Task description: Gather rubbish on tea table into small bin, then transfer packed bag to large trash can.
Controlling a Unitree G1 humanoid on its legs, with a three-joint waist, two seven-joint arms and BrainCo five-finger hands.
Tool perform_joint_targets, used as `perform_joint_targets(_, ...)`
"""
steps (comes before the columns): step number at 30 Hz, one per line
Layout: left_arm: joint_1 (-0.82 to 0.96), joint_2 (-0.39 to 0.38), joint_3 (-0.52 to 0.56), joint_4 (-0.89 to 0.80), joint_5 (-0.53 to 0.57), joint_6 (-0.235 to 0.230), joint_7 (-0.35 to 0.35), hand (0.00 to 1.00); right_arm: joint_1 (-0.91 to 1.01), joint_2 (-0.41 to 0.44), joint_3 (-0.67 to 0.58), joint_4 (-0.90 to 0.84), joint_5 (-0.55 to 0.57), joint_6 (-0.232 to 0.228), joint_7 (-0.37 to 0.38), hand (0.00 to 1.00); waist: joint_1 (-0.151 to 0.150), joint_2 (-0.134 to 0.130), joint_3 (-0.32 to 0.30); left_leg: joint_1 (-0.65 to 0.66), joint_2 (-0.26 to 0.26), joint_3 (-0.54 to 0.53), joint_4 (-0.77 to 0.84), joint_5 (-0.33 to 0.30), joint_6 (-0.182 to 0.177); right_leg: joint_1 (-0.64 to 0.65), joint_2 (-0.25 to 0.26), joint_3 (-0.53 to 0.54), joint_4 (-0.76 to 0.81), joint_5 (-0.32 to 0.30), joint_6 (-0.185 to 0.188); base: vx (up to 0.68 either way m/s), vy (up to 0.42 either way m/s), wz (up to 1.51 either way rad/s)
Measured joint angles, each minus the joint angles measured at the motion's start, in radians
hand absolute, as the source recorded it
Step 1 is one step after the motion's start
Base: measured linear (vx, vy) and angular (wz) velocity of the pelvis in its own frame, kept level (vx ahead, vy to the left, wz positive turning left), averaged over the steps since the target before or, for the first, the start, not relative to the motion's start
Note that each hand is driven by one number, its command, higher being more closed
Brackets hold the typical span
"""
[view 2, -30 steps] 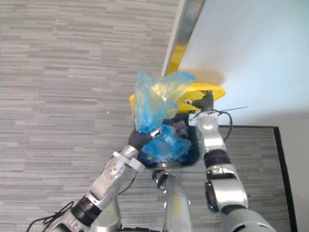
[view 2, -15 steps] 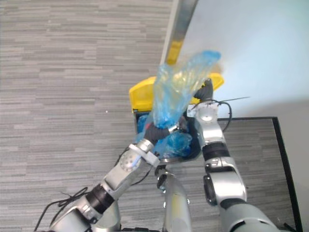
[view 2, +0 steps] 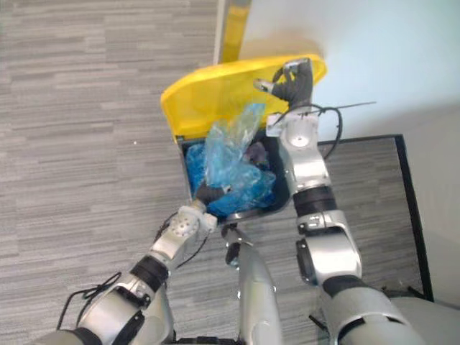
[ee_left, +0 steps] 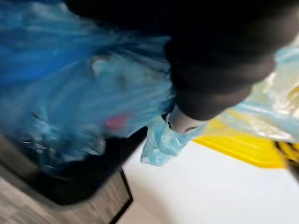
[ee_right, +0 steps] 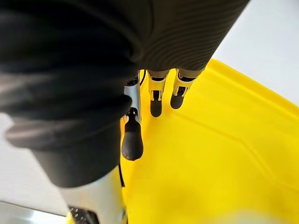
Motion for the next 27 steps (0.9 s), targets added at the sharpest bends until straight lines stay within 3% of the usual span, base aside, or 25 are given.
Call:
perform_joint_targets(1, -0.011, 0.000, 0.022, 0.018, 0.015, 0.001, 0.002, 0.00, -0.002, 0.000, 0.000, -0.020, 0.000, -0.003, -0.008, 0.00, -0.001, -0.001, 0.003, -0.022, 0.007, -0.003, 0.011, -0.001, -0.002, -0.018, 0.006, -0.001, 0.000, 0.003, 0.000, -0.01, -0.052, -0.06)
perform_joint_targets(6, -0.038, -0.001, 0.080, 0.079, 0.085, 0.026, 0.022, 0.00, -0.044, -0.011, 0.023, -0.044, 0.000, -0.022, -0.020, 0.00, -0.019, 0.000, 0.040, -0.041, 0.016, -0.008, 0.021, -0.002, -0.004, -0.036, 0.014, -0.003, 0.008, 0.005, -0.001, -0.01, -0.058, -0.04)
perform_joint_targets(16, -0.056, -0.019, 0.094, 0.103, 0.206, 0.047, 0.024, 0.00, -0.069, -0.017, 0.068, -0.044, 0.000, -0.024, -0.018, 0.00, -0.022, 0.001, 0.043, -0.043, 0.029, -0.009, 0.020, -0.001, -0.003, -0.051, 0.029, -0.002, 0.023, -0.001, -0.016, 0.00, -0.070, -0.03)
perform_joint_targets(27, -0.084, -0.014, 0.052, 0.041, 0.373, 0.076, 0.062, 0.00, 0.059, -0.015, 0.071, -0.085, -0.008, -0.025, 0.014, 0.00, -0.002, 0.012, 0.038, 0.031, 0.018, -0.029, -0.030, 0.022, 0.003, 0.035, 0.021, -0.025, 0.003, -0.008, -0.026, -0.02, -0.063, 0.10)
